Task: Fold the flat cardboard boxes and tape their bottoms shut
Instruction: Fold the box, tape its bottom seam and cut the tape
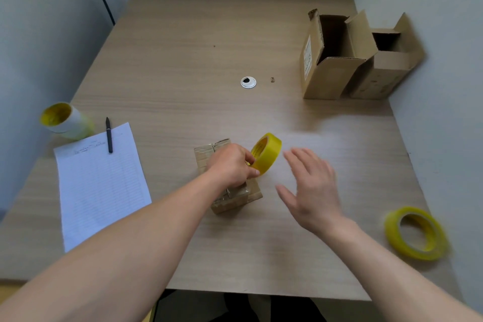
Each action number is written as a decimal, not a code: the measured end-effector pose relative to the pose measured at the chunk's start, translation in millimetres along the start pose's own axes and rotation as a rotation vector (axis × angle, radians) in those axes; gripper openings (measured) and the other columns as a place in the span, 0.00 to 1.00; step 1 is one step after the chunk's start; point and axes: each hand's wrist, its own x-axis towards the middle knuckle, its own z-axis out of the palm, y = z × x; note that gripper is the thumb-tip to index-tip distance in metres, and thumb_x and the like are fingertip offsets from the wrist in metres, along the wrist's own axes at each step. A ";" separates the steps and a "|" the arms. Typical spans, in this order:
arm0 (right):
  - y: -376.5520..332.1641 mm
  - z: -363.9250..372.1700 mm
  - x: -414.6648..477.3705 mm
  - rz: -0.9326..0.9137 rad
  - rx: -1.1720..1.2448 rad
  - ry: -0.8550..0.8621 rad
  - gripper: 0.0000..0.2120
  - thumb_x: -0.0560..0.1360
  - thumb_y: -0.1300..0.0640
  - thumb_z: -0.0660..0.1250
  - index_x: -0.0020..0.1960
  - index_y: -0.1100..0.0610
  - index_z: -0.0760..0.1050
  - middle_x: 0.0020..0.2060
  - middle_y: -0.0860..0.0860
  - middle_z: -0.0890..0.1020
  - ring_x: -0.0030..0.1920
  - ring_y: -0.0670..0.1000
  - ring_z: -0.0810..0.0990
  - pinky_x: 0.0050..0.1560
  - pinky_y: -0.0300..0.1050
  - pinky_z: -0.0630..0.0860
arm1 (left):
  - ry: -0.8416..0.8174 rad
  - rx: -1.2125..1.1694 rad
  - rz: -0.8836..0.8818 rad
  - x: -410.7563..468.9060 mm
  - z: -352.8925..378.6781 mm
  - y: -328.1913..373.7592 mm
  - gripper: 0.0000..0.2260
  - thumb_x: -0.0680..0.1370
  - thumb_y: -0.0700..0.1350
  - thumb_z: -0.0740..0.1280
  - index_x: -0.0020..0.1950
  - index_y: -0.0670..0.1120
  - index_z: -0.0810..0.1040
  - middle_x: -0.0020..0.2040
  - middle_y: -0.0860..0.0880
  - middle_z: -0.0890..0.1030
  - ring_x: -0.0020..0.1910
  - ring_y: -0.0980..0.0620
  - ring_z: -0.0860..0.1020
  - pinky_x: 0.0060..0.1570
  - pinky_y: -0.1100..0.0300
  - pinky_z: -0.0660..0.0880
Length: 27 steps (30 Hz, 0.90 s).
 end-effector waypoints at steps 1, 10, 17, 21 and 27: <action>-10.4 -1.7 17.8 -0.096 -0.022 -0.018 0.30 0.69 0.47 0.71 0.69 0.56 0.74 0.66 0.54 0.77 0.68 0.60 0.71 0.64 0.59 0.67 | -0.005 0.007 -0.004 -0.3 0.3 0.6 0.18 0.69 0.57 0.77 0.57 0.57 0.83 0.50 0.55 0.84 0.52 0.53 0.81 0.51 0.61 0.74; -23.1 4.6 90.4 -0.253 -0.111 -0.528 0.14 0.74 0.47 0.66 0.58 0.45 0.70 0.47 0.46 0.82 0.50 0.55 0.80 0.52 0.49 0.67 | -0.020 0.073 0.025 -1.7 0.2 4.6 0.11 0.70 0.56 0.76 0.50 0.58 0.82 0.47 0.55 0.83 0.51 0.51 0.81 0.45 0.61 0.73; -23.9 5.3 93.9 -0.164 -0.057 -0.665 0.22 0.72 0.52 0.65 0.64 0.45 0.67 0.55 0.49 0.82 0.54 0.57 0.79 0.44 0.45 0.65 | -0.079 -0.006 0.040 -2.5 -4.5 -2.3 0.11 0.68 0.47 0.72 0.42 0.54 0.70 0.46 0.54 0.83 0.50 0.50 0.81 0.48 0.54 0.77; -17.9 7.2 93.3 -0.193 -0.066 -0.772 0.21 0.73 0.54 0.64 0.66 0.44 0.69 0.57 0.49 0.79 0.57 0.55 0.77 0.49 0.46 0.68 | -0.109 -0.025 0.080 -5.5 -7.3 -6.4 0.07 0.66 0.46 0.66 0.41 0.55 0.71 0.44 0.57 0.84 0.50 0.52 0.81 0.50 0.52 0.78; -14.1 16.5 90.0 -0.170 -0.039 -0.873 0.21 0.75 0.55 0.59 0.64 0.38 0.75 0.47 0.46 0.70 0.50 0.53 0.76 0.48 0.45 0.69 | -0.143 0.019 0.196 -13.4 -7.3 -11.5 0.16 0.67 0.45 0.71 0.50 0.54 0.71 0.43 0.59 0.82 0.49 0.53 0.79 0.49 0.56 0.75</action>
